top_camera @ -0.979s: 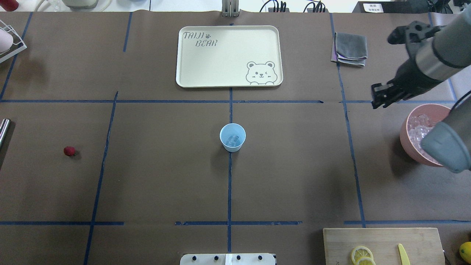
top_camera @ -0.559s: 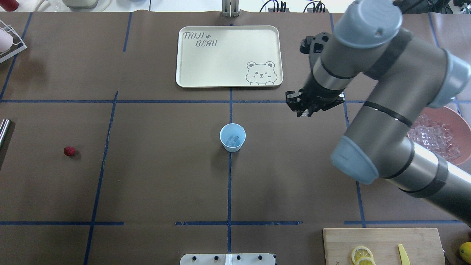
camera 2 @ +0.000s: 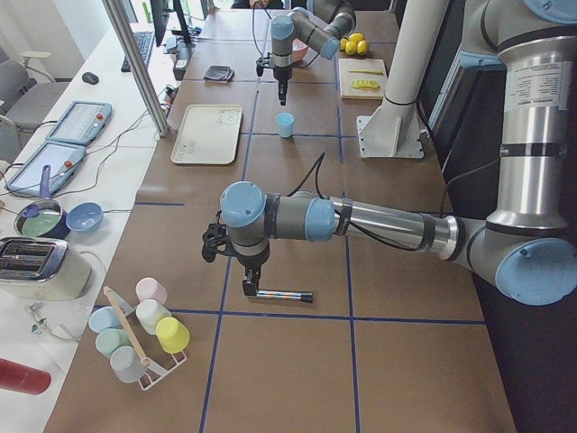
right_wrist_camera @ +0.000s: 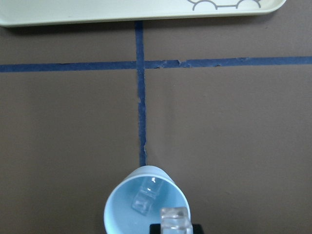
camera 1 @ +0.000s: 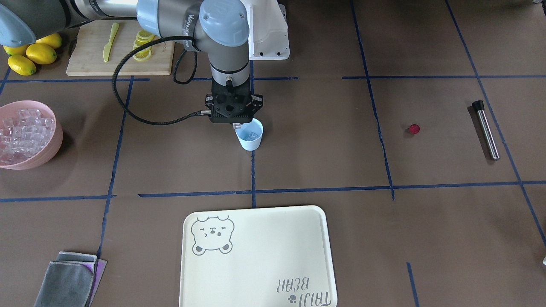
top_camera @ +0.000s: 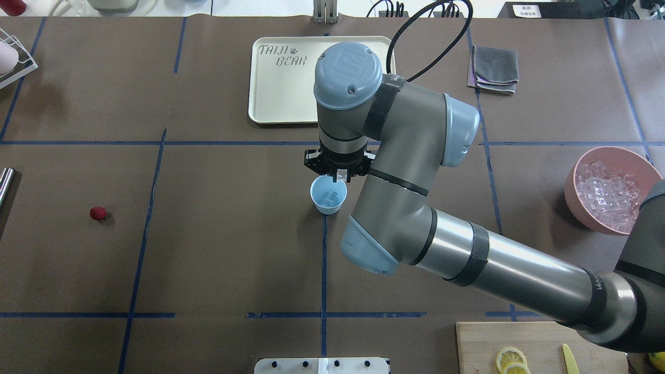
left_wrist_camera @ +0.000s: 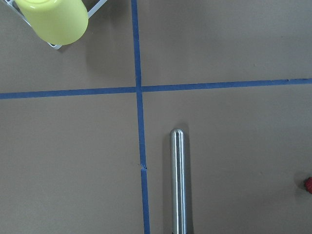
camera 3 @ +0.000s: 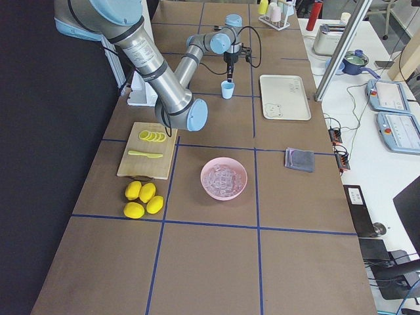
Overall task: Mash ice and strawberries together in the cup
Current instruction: 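Lower the right gripper into the cup and release the ice cube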
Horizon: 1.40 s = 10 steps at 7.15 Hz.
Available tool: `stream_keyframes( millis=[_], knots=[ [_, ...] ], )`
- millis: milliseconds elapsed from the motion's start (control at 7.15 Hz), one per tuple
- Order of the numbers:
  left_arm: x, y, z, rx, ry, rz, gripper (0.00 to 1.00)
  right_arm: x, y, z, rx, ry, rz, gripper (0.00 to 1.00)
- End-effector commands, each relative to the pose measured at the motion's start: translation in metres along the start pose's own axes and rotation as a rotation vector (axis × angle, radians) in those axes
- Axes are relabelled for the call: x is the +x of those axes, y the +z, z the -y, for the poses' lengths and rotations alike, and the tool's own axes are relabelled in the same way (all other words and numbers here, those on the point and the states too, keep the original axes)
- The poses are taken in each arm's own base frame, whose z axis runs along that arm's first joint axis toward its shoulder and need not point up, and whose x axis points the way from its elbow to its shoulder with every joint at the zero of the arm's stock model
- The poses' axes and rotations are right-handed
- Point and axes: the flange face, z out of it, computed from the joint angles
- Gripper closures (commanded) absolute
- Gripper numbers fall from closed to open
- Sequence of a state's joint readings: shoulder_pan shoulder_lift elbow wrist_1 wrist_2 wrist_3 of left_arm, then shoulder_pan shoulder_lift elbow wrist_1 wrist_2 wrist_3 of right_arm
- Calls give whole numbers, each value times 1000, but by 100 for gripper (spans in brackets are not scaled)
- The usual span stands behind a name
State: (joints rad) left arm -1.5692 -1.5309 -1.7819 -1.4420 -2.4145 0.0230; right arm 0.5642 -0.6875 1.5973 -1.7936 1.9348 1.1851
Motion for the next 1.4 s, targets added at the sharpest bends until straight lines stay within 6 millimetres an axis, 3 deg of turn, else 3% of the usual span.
stream_keyframes(
  millis=[0, 419, 559, 699, 1258],
  knots=[
    [0, 0, 1, -1, -1, 0, 0, -17, 11, -5, -7, -1, 1, 100],
    [-2, 1, 1, -3, -3, 0, 0, -21, 16, -12, -9, -9, -6, 98],
    [-2, 2, 0, -4, -4, 0, 0, -20, 17, -11, -10, -8, -7, 88],
    [-1, 1, 1, -2, -2, 0, 0, -20, 17, -11, -10, -8, -6, 68],
    [-1, 1, 0, -3, -3, 0, 0, -20, 16, -11, -9, -7, -6, 67]
  ],
)
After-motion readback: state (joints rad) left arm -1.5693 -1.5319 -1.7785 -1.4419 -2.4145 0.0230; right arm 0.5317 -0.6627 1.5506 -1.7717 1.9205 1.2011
